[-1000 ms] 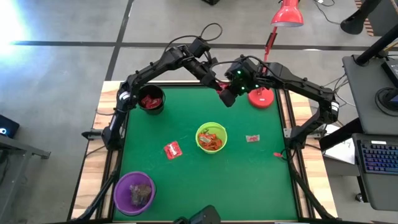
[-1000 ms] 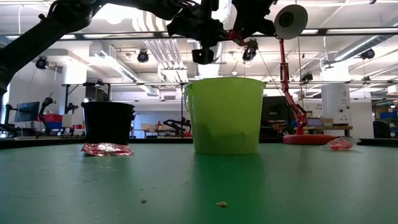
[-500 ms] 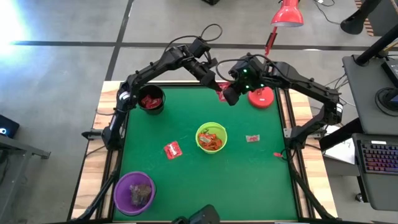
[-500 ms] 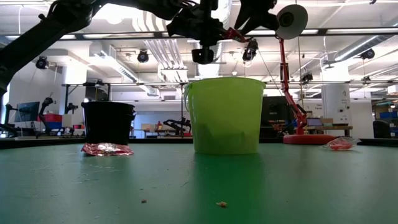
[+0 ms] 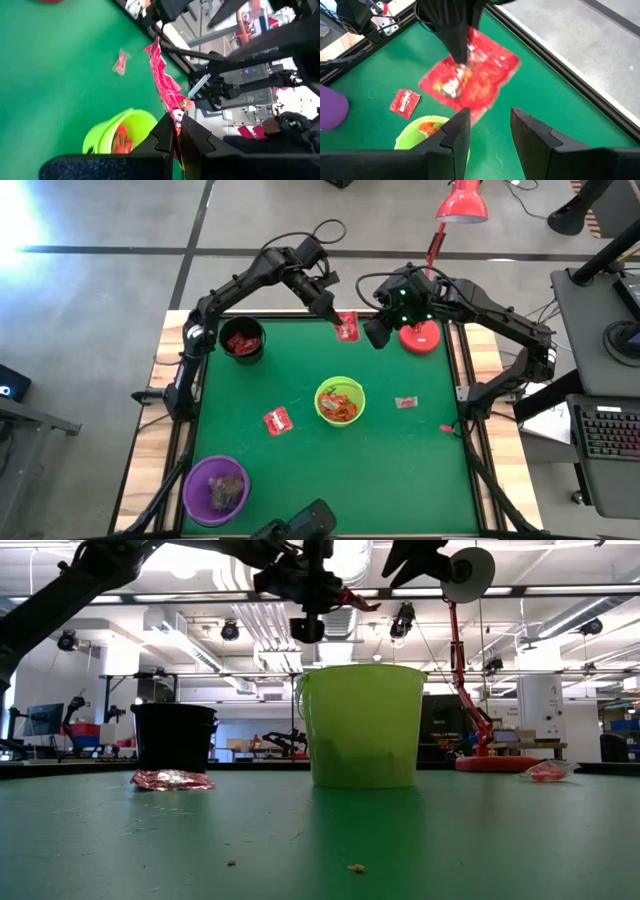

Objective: Sort candy
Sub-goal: Put the red candy into the black bucket

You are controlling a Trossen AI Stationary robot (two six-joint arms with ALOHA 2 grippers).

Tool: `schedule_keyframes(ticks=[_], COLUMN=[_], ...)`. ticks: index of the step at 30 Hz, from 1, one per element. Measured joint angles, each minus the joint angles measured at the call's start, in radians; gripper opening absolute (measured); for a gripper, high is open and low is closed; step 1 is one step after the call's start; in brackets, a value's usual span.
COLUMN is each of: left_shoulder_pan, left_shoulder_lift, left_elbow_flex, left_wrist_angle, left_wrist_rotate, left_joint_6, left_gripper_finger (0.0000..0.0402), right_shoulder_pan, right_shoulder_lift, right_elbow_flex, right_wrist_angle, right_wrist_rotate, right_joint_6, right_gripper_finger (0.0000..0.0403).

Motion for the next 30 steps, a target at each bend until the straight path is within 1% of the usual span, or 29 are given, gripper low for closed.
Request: schedule_keyframes(ticks=[9, 14, 16, 22, 26, 30], left_shoulder_pan=[0.066, 0.126, 0.156, 0.240, 0.285, 0.321], left_shoulder_lift=[-0.053, -0.088, -0.104, -0.149, -0.175, -0.197], left_elbow_flex=[0.000, 0.001, 0.001, 0.001, 0.001, 0.000], left_wrist_angle=[-0.177, -0.289, -0.327, -0.336, -0.351, -0.406], left_wrist_rotate=[-0.008, -0.092, -0.106, -0.118, -0.196, -0.247], left_joint_6=[0.105, 0.167, 0.188, 0.189, 0.188, 0.182], left_gripper_finger=[0.0000, 0.0000, 0.0000, 0.0000, 0.0000, 0.0000], right_shoulder_pan=[0.000, 0.000, 0.000, 0.000, 0.000, 0.000], right_shoulder_lift=[-0.013, -0.018, -0.020, -0.020, -0.020, -0.020], right_elbow_flex=[0.000, 0.000, 0.000, 0.000, 0.000, 0.000], right_wrist_angle=[-0.006, -0.006, -0.005, -0.005, -0.005, -0.005], right_wrist_rotate=[0.000, 0.000, 0.000, 0.000, 0.000, 0.000], right_joint_6=[-0.038, -0.046, -0.053, -0.056, -0.078, -0.087], right_gripper_finger=[0.0132, 0.0132, 0.0132, 0.0132, 0.0132, 0.0132])
